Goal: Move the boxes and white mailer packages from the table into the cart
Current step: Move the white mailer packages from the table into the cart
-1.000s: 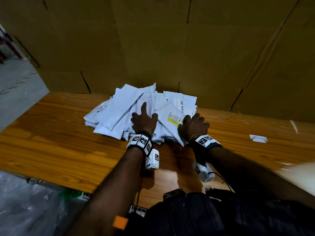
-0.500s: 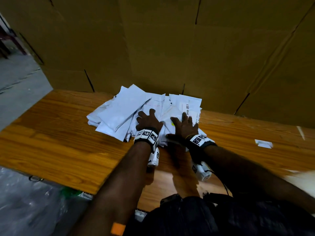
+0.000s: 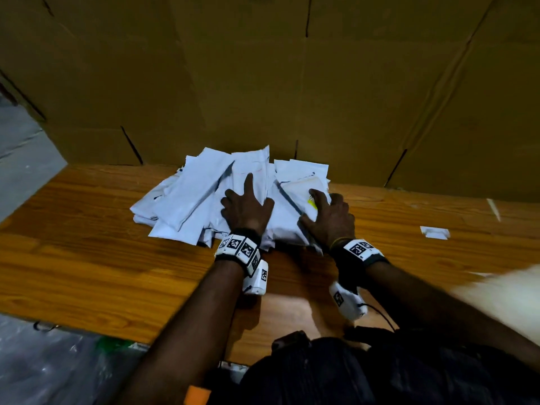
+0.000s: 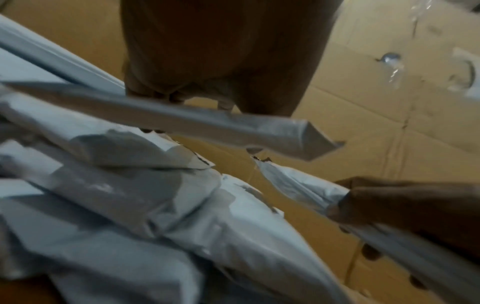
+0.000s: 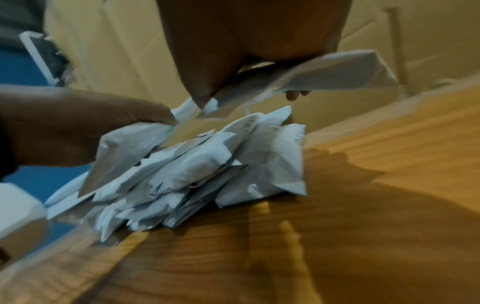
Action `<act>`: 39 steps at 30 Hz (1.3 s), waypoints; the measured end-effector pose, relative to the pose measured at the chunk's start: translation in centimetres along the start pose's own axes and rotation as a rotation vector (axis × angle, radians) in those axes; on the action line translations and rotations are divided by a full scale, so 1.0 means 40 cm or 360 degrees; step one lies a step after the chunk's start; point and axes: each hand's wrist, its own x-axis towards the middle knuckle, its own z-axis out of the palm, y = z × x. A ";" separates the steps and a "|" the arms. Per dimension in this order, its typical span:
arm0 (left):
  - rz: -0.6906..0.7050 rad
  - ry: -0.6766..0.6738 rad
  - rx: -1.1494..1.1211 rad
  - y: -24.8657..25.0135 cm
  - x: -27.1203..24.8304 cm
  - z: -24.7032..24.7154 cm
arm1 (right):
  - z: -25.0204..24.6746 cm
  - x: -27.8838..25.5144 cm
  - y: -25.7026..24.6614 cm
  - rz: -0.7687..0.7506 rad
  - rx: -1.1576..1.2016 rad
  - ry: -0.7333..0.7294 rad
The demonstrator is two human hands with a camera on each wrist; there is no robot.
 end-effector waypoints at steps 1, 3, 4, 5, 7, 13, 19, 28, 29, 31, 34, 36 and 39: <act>0.0041 -0.0003 -0.0073 0.019 -0.019 0.009 | -0.005 -0.013 0.025 0.0065 0.0039 0.0031; 0.0129 -0.0001 -0.0228 0.051 -0.059 0.026 | -0.015 -0.033 0.061 0.0162 0.0098 0.0061; 0.0183 -0.0005 -0.0293 0.072 -0.084 0.044 | -0.024 -0.045 0.083 0.0223 0.0117 0.0065; 0.0232 -0.0017 -0.0350 0.092 -0.111 0.064 | -0.031 -0.056 0.108 0.0283 0.0137 0.0072; 0.0320 -0.0082 -0.0442 0.129 -0.168 0.108 | -0.050 -0.084 0.163 0.0402 0.0184 0.0119; 0.0676 -0.0438 -0.0457 0.222 -0.309 0.247 | -0.084 -0.215 0.354 0.0743 0.0178 0.0209; 0.0827 -0.0814 -0.0220 0.290 -0.412 0.354 | -0.103 -0.359 0.498 0.1021 0.0227 0.0181; 0.1301 -0.0958 0.0007 0.440 -0.633 0.459 | -0.174 -0.574 0.679 0.1382 0.0312 0.0360; 0.1339 -0.0970 0.0005 0.461 -0.662 0.470 | -0.185 -0.599 0.701 0.1419 0.0321 0.0385; 0.1381 -0.1017 0.0009 0.498 -0.722 0.492 | -0.208 -0.649 0.744 0.1487 0.0342 0.0435; 0.1417 -0.1119 0.0007 0.548 -0.817 0.522 | -0.242 -0.725 0.810 0.1558 0.0388 0.0512; 0.1425 -0.1206 -0.0006 0.582 -0.881 0.539 | -0.268 -0.774 0.854 0.1601 0.0415 0.0570; 0.1488 -0.1307 0.0042 0.645 -0.995 0.569 | -0.322 -0.858 0.935 0.1688 0.0459 0.0666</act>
